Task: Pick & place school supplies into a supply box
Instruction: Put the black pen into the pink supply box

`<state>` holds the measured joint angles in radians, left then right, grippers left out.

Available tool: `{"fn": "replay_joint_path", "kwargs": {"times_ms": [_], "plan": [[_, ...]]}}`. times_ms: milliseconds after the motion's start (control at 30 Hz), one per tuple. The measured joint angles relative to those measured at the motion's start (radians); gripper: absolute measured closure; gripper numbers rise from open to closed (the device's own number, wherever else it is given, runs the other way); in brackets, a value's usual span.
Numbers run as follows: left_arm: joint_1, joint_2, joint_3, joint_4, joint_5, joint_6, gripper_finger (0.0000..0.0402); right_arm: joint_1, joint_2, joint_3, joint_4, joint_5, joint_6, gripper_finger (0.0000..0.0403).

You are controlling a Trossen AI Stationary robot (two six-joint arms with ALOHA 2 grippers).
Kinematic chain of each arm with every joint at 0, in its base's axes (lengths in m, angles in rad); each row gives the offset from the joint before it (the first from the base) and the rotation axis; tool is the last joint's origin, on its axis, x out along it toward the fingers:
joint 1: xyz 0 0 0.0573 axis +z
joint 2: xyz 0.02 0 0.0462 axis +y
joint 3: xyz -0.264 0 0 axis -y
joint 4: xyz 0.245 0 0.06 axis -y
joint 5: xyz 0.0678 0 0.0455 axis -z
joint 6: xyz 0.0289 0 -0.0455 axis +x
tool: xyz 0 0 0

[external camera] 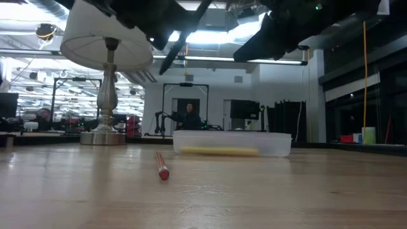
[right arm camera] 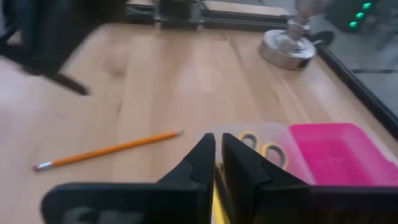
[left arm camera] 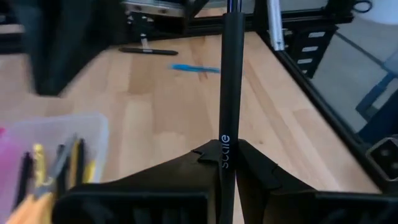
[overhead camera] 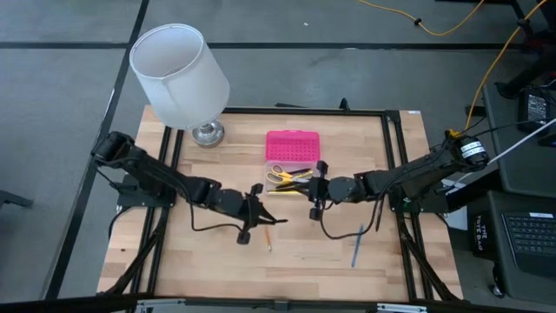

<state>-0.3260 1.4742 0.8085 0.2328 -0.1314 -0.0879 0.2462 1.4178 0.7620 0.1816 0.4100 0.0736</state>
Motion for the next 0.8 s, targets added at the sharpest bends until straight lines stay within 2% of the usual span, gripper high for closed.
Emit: {"fn": "replay_joint_path", "kwargs": {"times_ms": [333,567,667,800], "plan": [[0.078,0.0,0.0,-0.01,0.0,-0.024,0.0384,-0.001,0.0,-0.061,0.048,-0.018,0.005,0.0367],[0.161,0.0,0.0,-0.085,0.005,-0.04,0.0384,-0.001,0.0,-0.089,0.102,-0.008,-0.051,0.0367],[0.216,0.0,0.0,-0.138,0.043,0.037,0.0384,-0.008,0.0,-0.089,0.115,0.039,-0.084,0.0367],[0.286,0.0,0.0,-0.158,0.096,0.137,0.0384,-0.044,0.0,-0.089,0.115,0.16,-0.113,0.0367]]}}
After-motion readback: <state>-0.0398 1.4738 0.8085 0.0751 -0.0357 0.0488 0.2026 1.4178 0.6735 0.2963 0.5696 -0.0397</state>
